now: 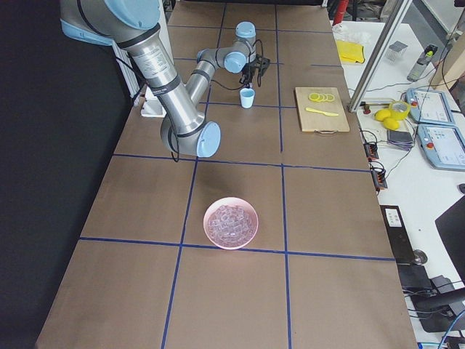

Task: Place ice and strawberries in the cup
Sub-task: 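Carry the ice cube with the right gripper over the cup, then open the right gripper to drop the ice cube into the cup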

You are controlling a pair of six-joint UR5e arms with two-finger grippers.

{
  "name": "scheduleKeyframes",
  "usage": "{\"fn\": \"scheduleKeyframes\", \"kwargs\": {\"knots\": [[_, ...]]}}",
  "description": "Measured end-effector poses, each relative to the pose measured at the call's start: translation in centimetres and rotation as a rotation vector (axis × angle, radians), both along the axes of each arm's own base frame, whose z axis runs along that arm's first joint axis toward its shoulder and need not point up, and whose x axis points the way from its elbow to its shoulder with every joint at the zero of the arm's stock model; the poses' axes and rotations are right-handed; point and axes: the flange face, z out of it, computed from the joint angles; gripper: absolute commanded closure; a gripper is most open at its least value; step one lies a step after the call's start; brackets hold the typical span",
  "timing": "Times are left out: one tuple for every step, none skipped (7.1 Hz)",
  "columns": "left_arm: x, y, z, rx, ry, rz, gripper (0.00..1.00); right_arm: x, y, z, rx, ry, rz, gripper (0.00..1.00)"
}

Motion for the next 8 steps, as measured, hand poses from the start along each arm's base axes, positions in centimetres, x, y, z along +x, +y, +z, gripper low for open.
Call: {"fn": "scheduleKeyframes", "kwargs": {"knots": [[0.0, 0.0, 0.0, 0.001, 0.0, 0.0, 0.0, -1.3, 0.4, 0.1, 0.003, 0.015, 0.002, 0.94], [0.1, 0.0, 0.0, 0.001, -0.001, 0.002, 0.0, -2.1, 0.4, 0.2, 0.004, 0.026, 0.003, 0.44], [0.5, -0.1, -0.1, -0.005, 0.0, 0.005, 0.0, -2.6, 0.4, 0.3, 0.002, 0.034, 0.004, 0.17], [1.7, -0.2, -0.3, -0.024, 0.0, 0.01, 0.0, -2.9, 0.2, 0.3, 0.0, 0.039, 0.005, 0.15], [4.1, -0.5, -0.7, -0.029, -0.006, 0.036, 0.0, -3.1, 0.1, 0.4, -0.003, 0.045, 0.005, 0.08], [6.4, -0.7, -1.0, -0.02, -0.012, 0.071, 0.0, -3.3, 0.0, 0.5, -0.005, 0.048, 0.006, 0.08], [8.1, -0.7, -1.2, -0.019, -0.016, 0.093, 0.0, -3.3, -0.1, 0.5, -0.006, 0.048, 0.007, 0.08], [9.1, -0.7, -1.2, -0.026, -0.017, 0.101, 0.0, -3.3, -0.1, 0.3, -0.006, 0.046, 0.008, 0.09]]}}
